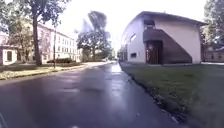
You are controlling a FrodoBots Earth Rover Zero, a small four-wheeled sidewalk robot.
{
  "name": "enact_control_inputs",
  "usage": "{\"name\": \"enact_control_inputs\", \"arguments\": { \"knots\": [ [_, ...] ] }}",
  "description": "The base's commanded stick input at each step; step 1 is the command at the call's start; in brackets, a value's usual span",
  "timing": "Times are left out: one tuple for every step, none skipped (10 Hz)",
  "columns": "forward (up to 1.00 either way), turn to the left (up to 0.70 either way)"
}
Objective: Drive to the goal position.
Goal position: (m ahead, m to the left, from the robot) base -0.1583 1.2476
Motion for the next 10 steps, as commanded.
{"name": "enact_control_inputs", "arguments": {
  "knots": [
    [0.5, 0.5],
    [0.5, 0.5],
    [0.5, 0.5],
    [0.5, 0.5],
    [0.5, 0.5],
    [0.5, 0.42],
    [0.5, 0.25],
    [0.5, 0.08],
    [0.5, 0.0],
    [0.5, 0.0]
  ]
}}
